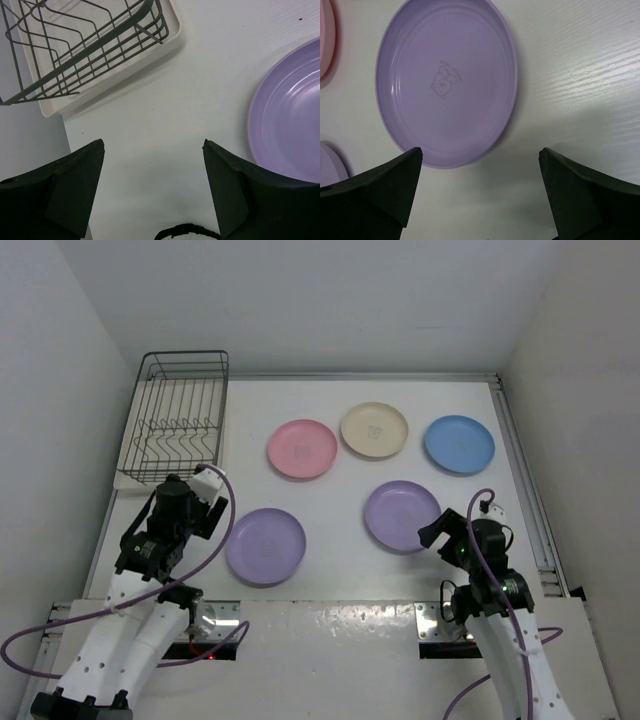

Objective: Load the plates into the dish rack

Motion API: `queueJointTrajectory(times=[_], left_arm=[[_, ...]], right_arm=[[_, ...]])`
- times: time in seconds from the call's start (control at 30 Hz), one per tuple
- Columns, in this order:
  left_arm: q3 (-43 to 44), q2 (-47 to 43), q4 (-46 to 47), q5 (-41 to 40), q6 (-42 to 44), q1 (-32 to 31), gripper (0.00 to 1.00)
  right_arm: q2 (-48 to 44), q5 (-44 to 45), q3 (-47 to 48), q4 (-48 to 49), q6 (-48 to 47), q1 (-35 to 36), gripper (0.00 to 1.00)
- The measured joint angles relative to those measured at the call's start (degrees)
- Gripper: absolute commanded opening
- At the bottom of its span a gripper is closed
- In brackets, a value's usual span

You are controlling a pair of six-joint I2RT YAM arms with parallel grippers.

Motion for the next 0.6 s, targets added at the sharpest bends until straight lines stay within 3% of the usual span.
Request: queueJointTrajectory(times=[0.13, 0.2, 0.3, 0.47, 0.6], left_arm=[[0.1, -0.1, -0.1, 1.3, 0.9, 0.0, 0.94], [1.5, 0.6, -1.8, 4.3, 2.7, -0.2, 0.94], [11.4, 6.5, -9.7, 11.7, 8.6, -2.2, 0.94], [31.2, 23.6, -17.4, 14.6, 12.7, -16.5, 0.90], [31.3, 33.7, -20.1, 12.7, 11.8, -26.5, 0.94]], right_arm=[[0.6, -0.2, 0.0, 0.5, -0.2, 0.0, 1.00], [1.0, -0.3, 0.1, 1.3, -0.4, 0.0, 1.00], [2.9, -0.3, 1.7, 1.9, -1.4, 0.0, 1.00], [7.7, -0.7, 5.6, 3.6, -3.4, 0.0, 1.00], [9.8, -1.5, 5.8, 5.5, -3.6, 0.0, 1.00]])
